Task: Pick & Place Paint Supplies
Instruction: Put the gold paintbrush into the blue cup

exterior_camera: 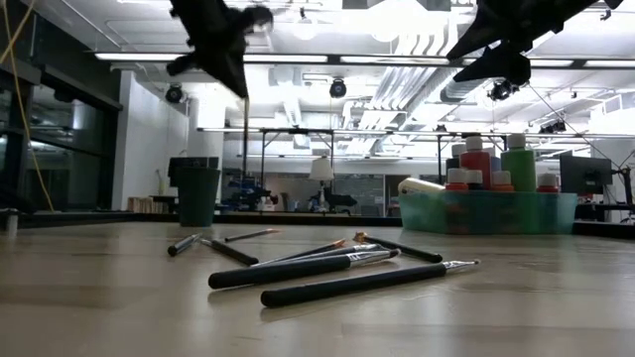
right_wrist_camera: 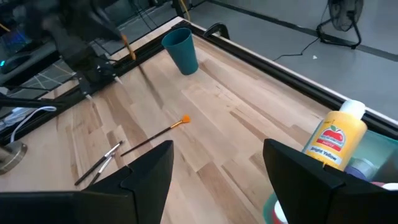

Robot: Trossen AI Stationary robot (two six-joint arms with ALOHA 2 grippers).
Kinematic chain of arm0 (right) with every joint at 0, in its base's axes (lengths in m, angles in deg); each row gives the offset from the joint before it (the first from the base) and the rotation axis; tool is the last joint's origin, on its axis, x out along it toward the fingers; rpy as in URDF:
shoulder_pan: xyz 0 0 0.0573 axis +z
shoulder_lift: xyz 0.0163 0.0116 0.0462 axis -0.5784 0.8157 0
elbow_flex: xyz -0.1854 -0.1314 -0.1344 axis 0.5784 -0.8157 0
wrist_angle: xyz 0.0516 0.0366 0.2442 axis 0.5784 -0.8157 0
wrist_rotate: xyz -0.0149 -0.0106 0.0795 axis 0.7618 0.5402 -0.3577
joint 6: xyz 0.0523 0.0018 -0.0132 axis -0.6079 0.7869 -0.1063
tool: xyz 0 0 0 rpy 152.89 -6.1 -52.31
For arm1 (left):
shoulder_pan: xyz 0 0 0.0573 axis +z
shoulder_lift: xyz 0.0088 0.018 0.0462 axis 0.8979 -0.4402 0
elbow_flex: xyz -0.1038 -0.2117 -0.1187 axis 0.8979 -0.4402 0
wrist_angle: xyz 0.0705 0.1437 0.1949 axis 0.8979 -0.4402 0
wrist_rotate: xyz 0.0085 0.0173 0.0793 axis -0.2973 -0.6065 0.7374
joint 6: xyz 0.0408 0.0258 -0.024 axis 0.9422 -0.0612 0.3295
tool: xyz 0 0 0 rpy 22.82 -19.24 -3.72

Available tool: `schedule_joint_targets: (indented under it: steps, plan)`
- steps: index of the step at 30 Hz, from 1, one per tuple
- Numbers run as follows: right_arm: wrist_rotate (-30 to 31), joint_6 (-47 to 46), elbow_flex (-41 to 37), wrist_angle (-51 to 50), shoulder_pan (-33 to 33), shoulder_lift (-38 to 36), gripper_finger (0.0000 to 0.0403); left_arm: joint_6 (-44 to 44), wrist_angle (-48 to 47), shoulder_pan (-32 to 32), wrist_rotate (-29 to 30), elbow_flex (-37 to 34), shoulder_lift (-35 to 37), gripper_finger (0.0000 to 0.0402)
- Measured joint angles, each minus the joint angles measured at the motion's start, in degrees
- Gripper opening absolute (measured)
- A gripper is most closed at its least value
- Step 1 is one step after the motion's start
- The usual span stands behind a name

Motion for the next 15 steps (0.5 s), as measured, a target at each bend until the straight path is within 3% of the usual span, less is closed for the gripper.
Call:
schedule_joint_targets:
  steps: [7, 15]
  plan:
    - [0.83, 0.01, 0.00, 0.02, 0.00, -0.01, 0.0243, 3.15, -3.92, 0.04, 13.79, 5.23, 3.88, 0.0000]
    - [2.29, 0.00, 0.00, 0.25, 0.00, -0.02, 0.0243, 3.17, -14.76, 2.50, 21.23, 10.23, 4.35, 0.0000]
